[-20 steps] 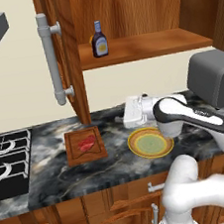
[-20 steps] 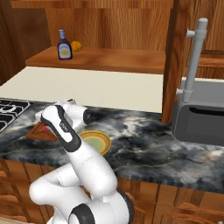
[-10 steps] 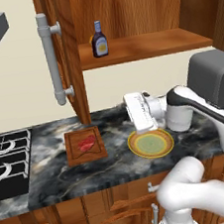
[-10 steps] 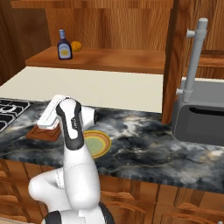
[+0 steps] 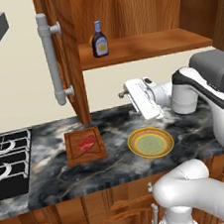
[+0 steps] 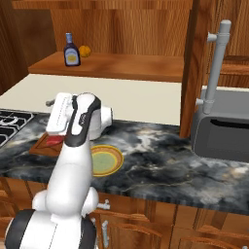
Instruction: Pick the steak from the plate and place it on the cutting board. Then pick the condiment bottle from the cabinet and place it next to the cutting board.
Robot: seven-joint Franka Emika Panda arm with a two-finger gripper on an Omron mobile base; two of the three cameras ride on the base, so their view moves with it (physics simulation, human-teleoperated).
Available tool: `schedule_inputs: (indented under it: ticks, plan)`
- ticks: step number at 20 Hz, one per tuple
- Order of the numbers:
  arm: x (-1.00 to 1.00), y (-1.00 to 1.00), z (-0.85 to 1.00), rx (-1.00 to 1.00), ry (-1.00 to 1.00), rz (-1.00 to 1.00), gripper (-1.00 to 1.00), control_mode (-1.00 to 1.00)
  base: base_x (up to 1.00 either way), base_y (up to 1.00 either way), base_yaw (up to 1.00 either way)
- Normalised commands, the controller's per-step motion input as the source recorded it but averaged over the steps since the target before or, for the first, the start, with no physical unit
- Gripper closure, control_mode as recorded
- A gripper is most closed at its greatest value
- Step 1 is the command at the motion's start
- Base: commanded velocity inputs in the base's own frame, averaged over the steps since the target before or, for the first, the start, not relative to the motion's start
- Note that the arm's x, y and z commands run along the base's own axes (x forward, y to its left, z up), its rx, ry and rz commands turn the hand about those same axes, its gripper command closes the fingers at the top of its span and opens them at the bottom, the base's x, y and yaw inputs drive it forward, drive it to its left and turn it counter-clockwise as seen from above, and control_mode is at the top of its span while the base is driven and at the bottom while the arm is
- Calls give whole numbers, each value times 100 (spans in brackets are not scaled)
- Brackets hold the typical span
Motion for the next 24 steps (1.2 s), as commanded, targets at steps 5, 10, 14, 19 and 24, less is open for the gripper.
schedule_inputs:
  ticks: [5,10,14,19,24]
  plan:
    - [-18,-13,34,0,0,0,-100,-100,0,0,0]
    - [-13,-2,38,0,-1,0,-100,-100,0,0,0]
    - [-2,0,40,0,0,0,-100,-100,0,0,0]
    - [0,0,41,0,0,0,-100,-100,0,0,0]
    - [0,0,36,0,0,0,-100,-100,0,0,0]
